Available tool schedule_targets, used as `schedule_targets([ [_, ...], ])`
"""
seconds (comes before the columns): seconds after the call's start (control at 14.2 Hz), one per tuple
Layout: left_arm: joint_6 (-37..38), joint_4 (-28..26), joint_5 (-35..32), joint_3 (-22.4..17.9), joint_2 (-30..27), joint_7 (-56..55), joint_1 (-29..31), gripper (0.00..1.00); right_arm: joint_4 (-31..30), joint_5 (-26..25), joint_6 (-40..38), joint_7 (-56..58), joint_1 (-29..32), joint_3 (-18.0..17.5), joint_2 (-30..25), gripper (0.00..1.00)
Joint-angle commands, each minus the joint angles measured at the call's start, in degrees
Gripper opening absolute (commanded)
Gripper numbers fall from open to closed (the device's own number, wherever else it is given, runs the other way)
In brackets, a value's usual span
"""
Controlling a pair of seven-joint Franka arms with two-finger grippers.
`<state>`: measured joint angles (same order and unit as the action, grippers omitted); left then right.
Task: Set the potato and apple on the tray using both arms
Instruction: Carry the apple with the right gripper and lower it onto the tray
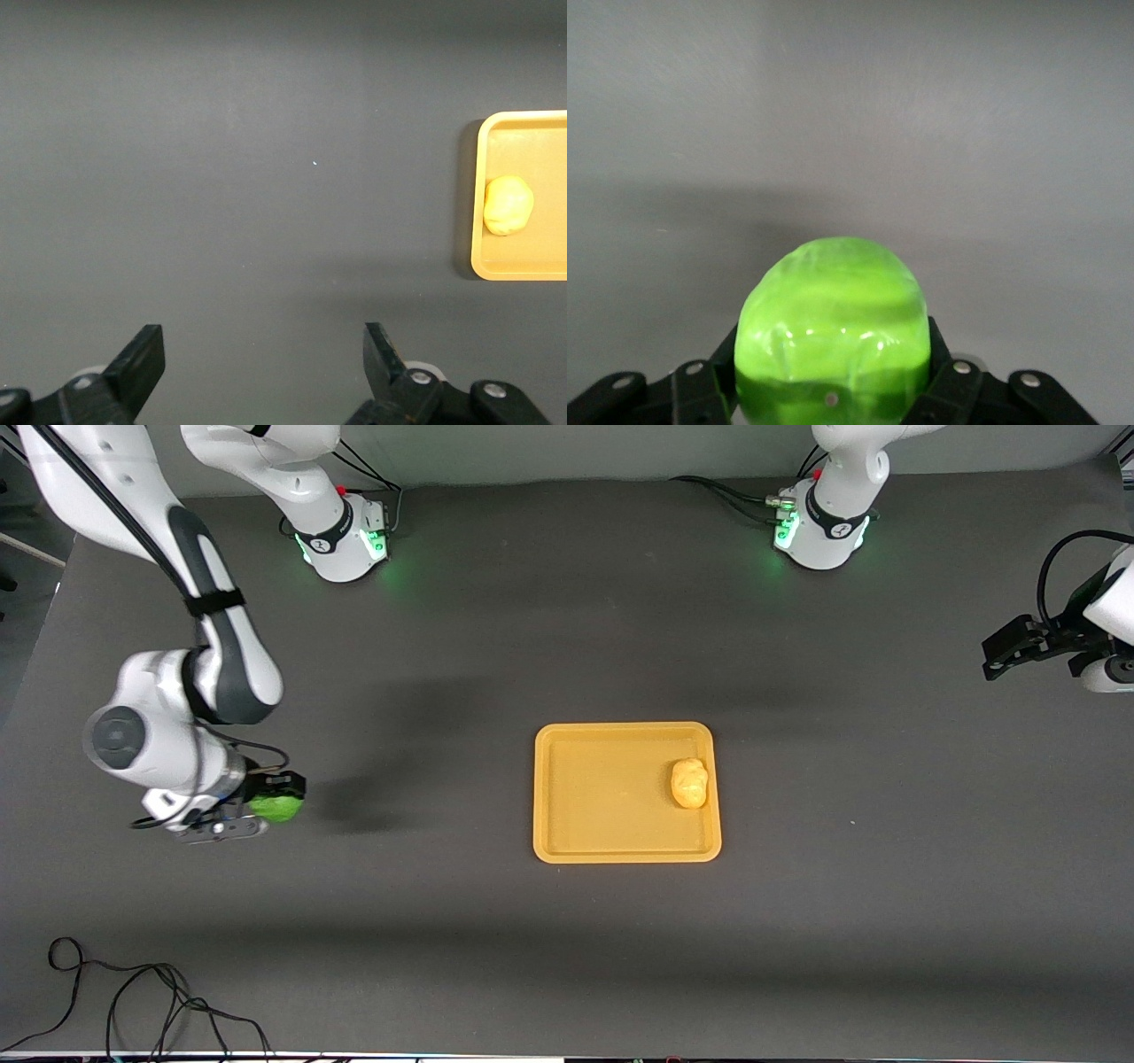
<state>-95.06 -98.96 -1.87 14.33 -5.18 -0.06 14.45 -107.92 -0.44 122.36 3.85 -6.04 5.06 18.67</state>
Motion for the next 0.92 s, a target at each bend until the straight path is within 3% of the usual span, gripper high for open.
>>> schedule_targets([
  [0.0, 0.1, -0.3, 1.0, 0.2, -0.6, 1.1, 0.5, 1.0, 12.9, 1.1, -12.0, 0.5, -2.7, 0.1, 0.6, 0.45],
  [0.35, 2.1, -0.3, 1.0, 0.3, -0.6, 3.0, 0.3, 1.0, 26.2, 1.1, -15.7, -17.7, -15.6, 0.1, 6.2, 0.44],
  [0.85, 2.1, 1.1, 1.3, 0.4, -0.9, 4.4, 0.0, 1.0, 50.7, 0.7, -16.8, -54.3, -36.6, 0.2, 26.3, 0.43],
])
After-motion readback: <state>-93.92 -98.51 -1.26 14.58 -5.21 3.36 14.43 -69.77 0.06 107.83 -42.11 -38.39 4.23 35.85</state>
